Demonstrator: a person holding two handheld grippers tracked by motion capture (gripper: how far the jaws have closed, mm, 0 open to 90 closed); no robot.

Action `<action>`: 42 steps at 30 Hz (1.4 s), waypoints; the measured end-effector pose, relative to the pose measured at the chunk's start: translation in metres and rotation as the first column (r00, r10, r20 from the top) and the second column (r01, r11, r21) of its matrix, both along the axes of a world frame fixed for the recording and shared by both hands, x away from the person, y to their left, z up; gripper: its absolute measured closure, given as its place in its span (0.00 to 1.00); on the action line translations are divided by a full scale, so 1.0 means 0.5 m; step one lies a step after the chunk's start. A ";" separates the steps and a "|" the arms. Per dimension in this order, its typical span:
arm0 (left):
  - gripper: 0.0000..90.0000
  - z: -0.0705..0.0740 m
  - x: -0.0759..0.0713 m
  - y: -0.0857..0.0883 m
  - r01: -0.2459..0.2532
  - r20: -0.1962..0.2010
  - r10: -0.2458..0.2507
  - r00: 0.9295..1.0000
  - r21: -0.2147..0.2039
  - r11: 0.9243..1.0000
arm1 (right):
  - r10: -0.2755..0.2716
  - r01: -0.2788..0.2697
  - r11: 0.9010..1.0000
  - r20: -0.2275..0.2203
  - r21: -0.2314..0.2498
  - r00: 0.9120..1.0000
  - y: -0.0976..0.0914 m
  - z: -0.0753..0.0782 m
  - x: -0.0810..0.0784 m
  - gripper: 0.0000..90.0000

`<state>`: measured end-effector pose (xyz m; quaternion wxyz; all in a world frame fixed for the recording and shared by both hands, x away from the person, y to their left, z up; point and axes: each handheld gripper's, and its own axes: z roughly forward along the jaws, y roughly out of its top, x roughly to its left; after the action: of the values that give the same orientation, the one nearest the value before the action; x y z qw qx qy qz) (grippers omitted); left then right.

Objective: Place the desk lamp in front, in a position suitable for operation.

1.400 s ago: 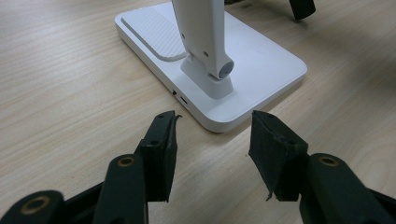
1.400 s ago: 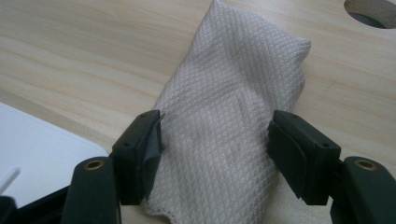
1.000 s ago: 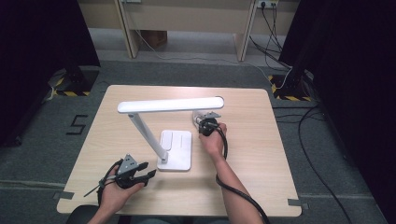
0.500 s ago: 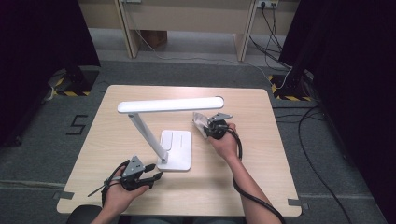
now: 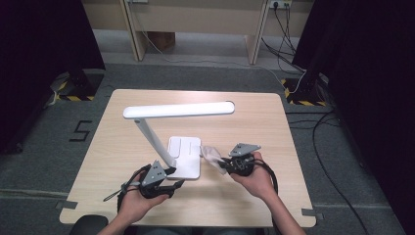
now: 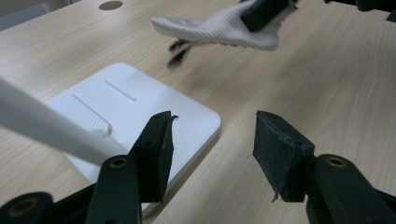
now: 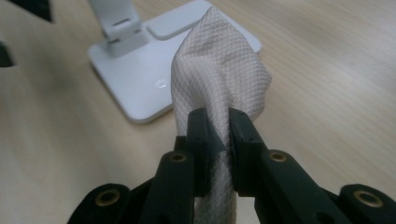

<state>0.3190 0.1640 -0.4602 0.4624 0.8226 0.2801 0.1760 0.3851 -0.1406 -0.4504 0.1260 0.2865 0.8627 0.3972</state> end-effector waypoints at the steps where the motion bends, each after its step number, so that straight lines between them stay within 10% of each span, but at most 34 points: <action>1: 0.50 0.002 0.002 -0.003 0.005 0.003 -0.005 1.000 0.000 1.000 | 0.012 -0.012 1.000 -0.003 0.005 1.000 0.000 0.000 -0.012 0.90; 17: 0.41 0.032 0.021 -0.011 0.059 -0.011 -0.059 0.998 -0.008 0.998 | 0.160 -0.160 0.987 -0.034 0.020 0.986 0.039 -0.007 -0.117 0.90; 42: 0.36 0.029 0.030 -0.026 0.162 -0.013 -0.161 0.987 0.066 0.985 | 0.246 -0.246 0.969 -0.046 0.015 0.968 0.066 0.010 -0.107 0.90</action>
<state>0.3340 0.1512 -0.4459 0.4464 0.8583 0.2083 0.1442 0.3316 -0.1075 -0.4452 0.0540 0.1872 0.8925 0.4069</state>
